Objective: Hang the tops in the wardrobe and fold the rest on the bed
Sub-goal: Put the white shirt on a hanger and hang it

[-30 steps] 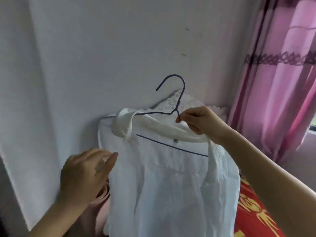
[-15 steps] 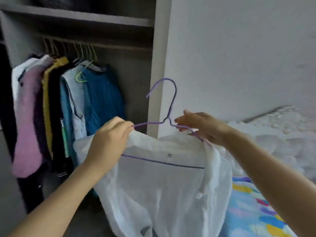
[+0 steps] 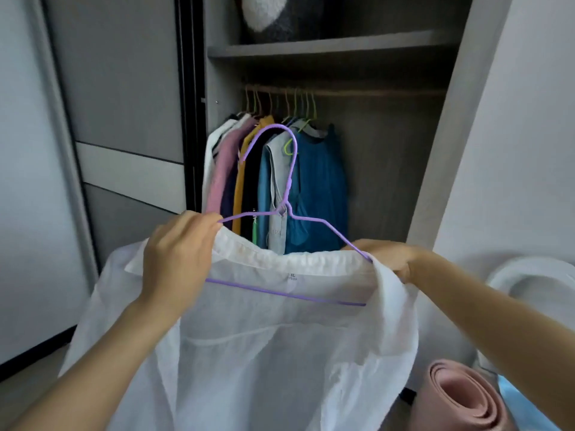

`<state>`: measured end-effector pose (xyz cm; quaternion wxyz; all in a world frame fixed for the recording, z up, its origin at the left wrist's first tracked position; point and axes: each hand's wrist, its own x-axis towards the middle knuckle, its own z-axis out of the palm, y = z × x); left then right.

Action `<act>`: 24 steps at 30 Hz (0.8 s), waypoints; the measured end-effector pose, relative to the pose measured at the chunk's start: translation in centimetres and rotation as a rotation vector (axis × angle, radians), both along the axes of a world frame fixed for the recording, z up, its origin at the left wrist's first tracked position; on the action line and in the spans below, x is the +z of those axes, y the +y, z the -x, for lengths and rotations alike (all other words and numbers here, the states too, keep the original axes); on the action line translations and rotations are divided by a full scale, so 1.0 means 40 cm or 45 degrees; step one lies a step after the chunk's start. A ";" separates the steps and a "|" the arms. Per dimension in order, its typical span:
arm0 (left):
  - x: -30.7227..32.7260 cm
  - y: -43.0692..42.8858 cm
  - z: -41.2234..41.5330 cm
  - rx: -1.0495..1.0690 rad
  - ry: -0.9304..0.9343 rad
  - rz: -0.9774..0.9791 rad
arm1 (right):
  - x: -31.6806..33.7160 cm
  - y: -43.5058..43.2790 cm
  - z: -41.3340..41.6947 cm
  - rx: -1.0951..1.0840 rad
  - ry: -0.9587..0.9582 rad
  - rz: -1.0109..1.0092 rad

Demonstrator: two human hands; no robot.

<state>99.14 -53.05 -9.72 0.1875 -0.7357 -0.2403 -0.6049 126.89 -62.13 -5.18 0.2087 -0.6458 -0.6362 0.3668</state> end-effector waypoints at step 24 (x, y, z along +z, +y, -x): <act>-0.048 0.354 -0.389 0.217 0.247 0.797 | 0.076 0.194 -0.209 -0.550 1.222 -0.245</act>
